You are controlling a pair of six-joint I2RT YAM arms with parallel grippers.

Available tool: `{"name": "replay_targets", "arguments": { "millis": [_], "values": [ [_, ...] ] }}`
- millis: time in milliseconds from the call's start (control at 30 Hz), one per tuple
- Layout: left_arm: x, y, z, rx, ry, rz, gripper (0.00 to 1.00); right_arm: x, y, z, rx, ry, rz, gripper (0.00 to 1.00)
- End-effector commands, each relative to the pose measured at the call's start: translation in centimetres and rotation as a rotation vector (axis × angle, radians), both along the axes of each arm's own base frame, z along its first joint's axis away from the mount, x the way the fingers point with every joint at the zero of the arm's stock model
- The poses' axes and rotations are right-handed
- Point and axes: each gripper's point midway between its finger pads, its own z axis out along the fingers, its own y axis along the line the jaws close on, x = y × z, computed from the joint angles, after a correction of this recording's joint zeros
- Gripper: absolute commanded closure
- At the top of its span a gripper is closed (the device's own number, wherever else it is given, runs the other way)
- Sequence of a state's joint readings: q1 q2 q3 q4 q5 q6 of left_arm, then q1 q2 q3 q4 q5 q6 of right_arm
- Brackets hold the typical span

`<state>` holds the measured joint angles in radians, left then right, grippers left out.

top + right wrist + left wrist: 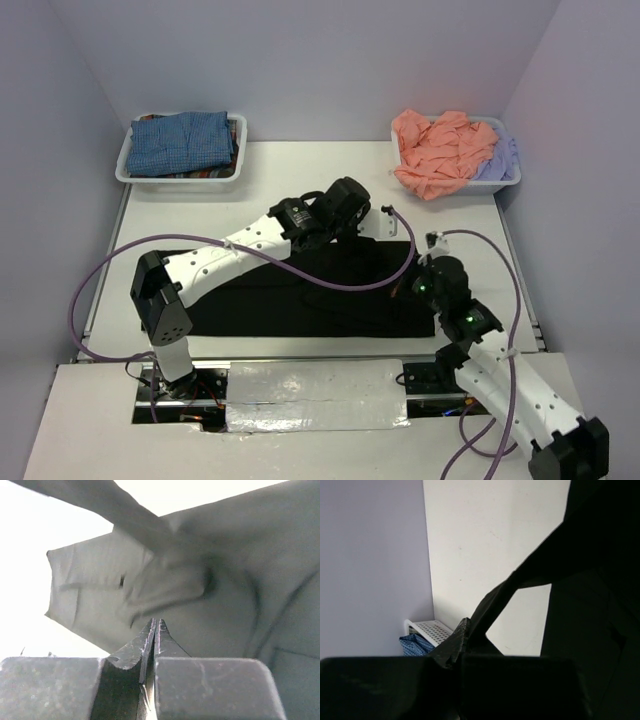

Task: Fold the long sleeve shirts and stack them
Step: Fold the shirt

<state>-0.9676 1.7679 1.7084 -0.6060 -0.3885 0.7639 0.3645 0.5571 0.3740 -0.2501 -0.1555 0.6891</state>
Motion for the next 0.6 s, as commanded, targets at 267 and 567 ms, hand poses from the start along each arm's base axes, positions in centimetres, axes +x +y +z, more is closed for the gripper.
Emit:
{"name": "replay_targets", "arguments": {
  "millis": [267, 567],
  "values": [
    [-0.7, -1.0, 4.1, -0.093, -0.025, -0.002, 1.0, 4.4, 5.5, 1.1, 0.167, -0.054, -0.007, 1.0],
    [-1.5, -1.6, 3.4, -0.116, 0.023, -0.011, 1.0, 6.5, 5.7, -6.4, 0.137, 0.233, -0.168, 1.0]
  ]
}}
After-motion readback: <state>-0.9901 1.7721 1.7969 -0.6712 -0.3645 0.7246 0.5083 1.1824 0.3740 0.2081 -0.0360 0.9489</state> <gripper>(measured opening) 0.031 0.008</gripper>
